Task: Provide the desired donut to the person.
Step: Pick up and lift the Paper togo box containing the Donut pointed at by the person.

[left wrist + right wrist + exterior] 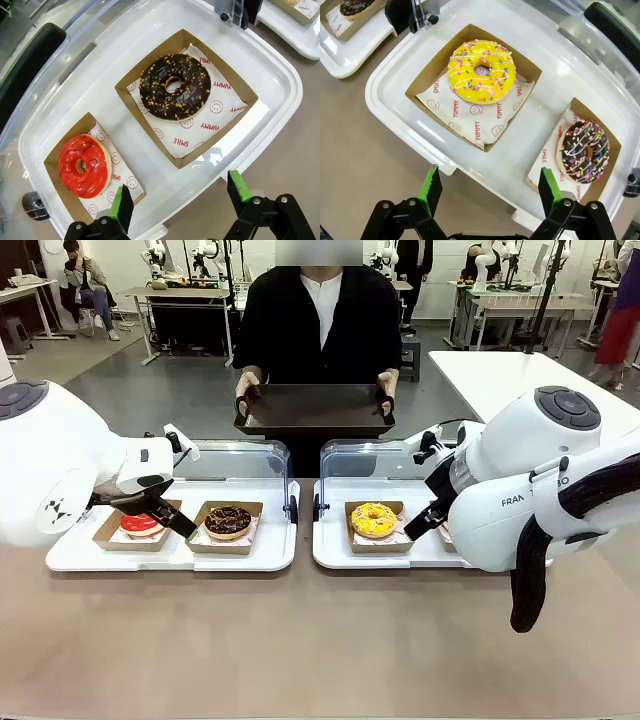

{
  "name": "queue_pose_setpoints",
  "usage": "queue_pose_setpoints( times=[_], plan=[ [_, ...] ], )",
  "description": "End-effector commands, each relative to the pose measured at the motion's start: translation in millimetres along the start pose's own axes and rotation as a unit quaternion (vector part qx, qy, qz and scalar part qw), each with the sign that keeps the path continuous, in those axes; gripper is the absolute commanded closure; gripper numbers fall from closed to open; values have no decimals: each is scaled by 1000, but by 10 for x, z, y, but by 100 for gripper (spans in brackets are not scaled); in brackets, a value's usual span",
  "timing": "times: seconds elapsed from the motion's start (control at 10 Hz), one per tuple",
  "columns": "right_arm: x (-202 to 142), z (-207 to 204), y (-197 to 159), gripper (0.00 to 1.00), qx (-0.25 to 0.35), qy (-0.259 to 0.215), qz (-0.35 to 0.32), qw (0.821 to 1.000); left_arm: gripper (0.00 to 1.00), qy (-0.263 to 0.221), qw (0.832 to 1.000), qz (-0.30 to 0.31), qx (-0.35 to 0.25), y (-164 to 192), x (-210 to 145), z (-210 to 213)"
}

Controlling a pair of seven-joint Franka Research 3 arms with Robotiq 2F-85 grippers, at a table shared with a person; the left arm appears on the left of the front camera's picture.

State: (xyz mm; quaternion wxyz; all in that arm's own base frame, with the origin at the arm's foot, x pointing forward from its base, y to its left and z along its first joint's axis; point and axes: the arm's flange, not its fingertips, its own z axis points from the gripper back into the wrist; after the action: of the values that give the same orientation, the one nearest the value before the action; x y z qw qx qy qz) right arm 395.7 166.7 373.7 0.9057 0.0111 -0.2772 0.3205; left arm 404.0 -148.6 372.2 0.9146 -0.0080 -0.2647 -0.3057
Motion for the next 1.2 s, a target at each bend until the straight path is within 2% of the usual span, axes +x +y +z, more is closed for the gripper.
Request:
queue_pose_setpoints(
  times=[0.0,1.1],
  plan=[
    [0,0,0,0,0,0,0,1000,0,0,1000,0,0,-1,-1,0],
    [0,0,0,0,0,0,0,1000,0,0,1000,0,0,-1,-1,0]
  ],
)
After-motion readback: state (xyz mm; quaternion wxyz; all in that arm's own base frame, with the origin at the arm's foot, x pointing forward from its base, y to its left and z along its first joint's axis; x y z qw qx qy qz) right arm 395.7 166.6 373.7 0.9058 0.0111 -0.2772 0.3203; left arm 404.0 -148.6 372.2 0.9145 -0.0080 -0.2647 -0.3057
